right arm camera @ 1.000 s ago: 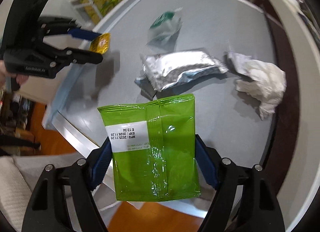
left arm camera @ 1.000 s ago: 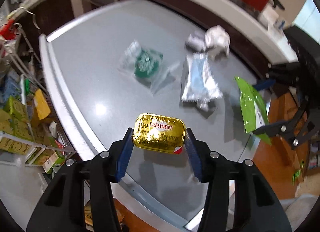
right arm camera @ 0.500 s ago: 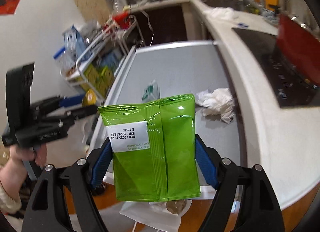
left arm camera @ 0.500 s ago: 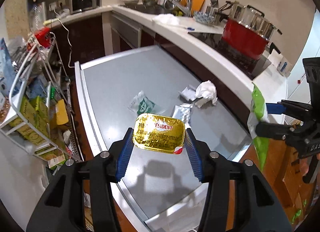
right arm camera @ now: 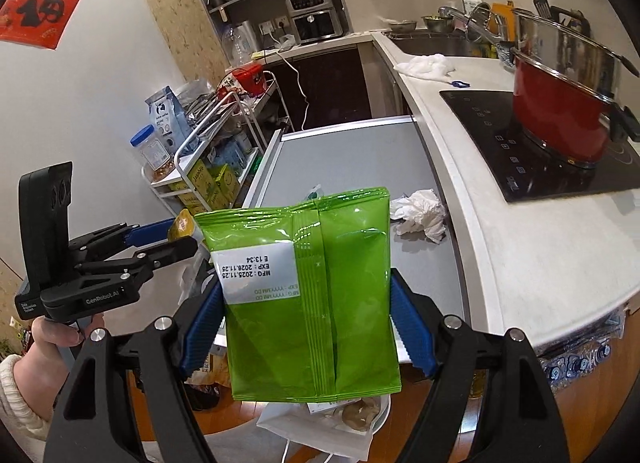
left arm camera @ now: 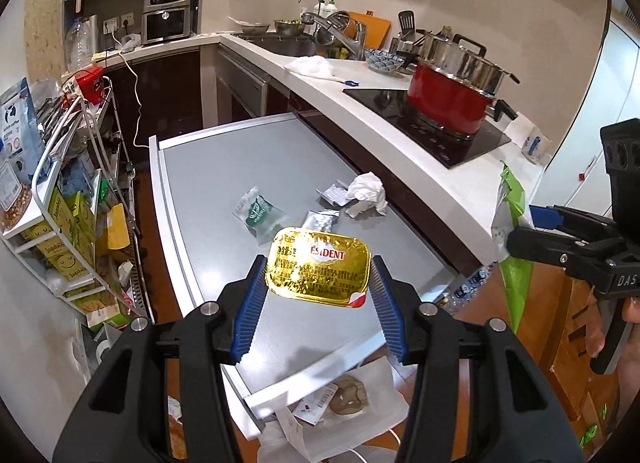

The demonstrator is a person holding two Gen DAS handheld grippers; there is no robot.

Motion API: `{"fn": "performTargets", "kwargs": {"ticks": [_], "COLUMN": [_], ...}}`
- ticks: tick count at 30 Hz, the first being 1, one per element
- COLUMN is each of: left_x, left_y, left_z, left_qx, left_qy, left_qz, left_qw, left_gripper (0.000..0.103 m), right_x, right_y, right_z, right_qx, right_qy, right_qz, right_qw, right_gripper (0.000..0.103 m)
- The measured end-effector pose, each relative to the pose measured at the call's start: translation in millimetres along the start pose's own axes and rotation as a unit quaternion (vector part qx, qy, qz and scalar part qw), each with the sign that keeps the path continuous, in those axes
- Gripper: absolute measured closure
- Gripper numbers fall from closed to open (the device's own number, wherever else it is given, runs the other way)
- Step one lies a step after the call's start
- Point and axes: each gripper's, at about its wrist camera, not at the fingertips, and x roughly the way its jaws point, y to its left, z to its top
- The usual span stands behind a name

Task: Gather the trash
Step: 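Lift and carry the butter tin and green bag down over the paper bag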

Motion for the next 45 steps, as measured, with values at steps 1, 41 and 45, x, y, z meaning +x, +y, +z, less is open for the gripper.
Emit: {"fn": "performTargets", "kwargs": {"ticks": [1,41,45], "left_x": [-2.5,17.0,41.6], "left_y": [-0.9,-52.6,-46.2], "left_z": [-1.6,-155.1,-172.0], "left_qx": [0.001,0.070,0.062], "left_qy": [-0.002,0.142,0.173], "left_qz": [0.001,-0.019,-0.014], "left_qw": [1.0000,0.9872,0.9829], "left_gripper": [0.051,0.051,0.051], "right_x": [-3.9,44.0,70.9], "right_y": [0.9,4.3,-4.8], "right_z": [-3.0,-155.1,-167.5], "right_qx": [0.000,0.023,0.036], "right_qy": [-0.001,0.175,0.196], "right_qz": [0.003,0.012,0.003], "right_qw": [1.000,0.984,0.980], "right_gripper": [0.027,0.027,0.027]}}
